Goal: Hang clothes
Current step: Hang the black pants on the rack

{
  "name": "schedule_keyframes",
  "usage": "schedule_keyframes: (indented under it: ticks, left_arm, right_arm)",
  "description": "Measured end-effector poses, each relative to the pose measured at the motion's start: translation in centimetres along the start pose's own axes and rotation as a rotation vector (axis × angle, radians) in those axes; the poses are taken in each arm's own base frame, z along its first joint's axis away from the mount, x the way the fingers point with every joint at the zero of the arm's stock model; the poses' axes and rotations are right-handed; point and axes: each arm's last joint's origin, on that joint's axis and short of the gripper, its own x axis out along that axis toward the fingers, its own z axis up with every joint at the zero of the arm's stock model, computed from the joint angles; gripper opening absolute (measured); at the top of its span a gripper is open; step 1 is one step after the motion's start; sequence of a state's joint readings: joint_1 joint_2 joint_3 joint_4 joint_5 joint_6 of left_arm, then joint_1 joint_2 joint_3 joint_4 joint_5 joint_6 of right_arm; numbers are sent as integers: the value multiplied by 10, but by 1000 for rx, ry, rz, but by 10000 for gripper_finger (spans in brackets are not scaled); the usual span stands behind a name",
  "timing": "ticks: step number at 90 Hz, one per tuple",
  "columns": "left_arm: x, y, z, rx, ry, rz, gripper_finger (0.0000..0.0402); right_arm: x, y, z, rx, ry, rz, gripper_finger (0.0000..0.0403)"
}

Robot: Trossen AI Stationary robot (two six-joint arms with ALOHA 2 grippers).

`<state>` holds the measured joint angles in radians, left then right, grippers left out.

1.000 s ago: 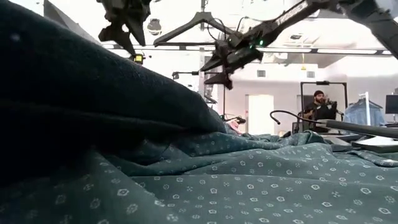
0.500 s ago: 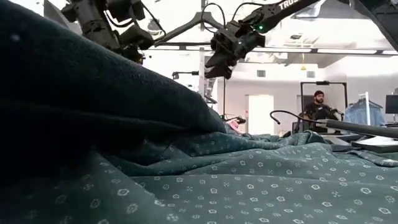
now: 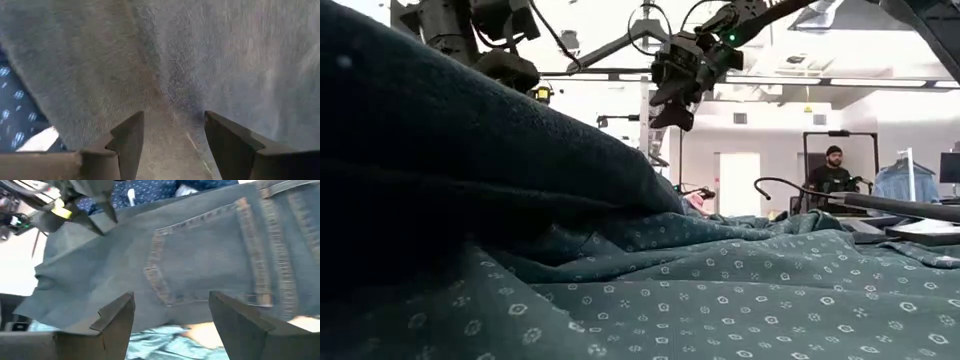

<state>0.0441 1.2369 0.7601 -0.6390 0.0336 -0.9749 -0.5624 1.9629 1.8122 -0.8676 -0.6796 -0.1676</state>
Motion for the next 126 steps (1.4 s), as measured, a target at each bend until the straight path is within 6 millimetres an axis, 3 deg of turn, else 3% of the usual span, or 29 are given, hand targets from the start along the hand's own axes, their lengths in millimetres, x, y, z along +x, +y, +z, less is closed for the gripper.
schedule_keyframes:
  ticks: [20, 35, 46, 57, 62, 72, 91, 101, 126]
  left_arm:
    - [23, 6, -1, 90, -28, -213, 187]
    - [30, 12, -5, 190, -27, -238, 173]
    - [30, 10, -5, 255, -16, -276, 126]
    - [29, 9, -6, 293, 13, -313, 41]
    - [27, 9, -7, 298, 33, -339, 14]
    - [14, 5, -5, 315, 85, -372, 5]
    - [-43, 10, -9, 380, 281, -197, 1]
    - [-65, 17, -13, 392, 416, -223, 1]
    - [-54, 27, -6, 401, 367, -173, 0]
  right_arm:
    - [32, 45, 3, 23, 65, 5, 242]
    - [55, 103, 5, -73, 67, -98, 242]
    - [72, 142, -2, -78, 90, -142, 242]
    - [85, 168, -9, -117, 101, -227, 242]
    - [87, 174, -11, -121, 94, -270, 242]
    - [88, 175, -11, -78, 82, -302, 242]
    - [89, 176, -13, -24, 86, -312, 242]
    - [90, 179, -12, -30, 73, -299, 242]
    - [92, 186, -13, 47, 52, -291, 242]
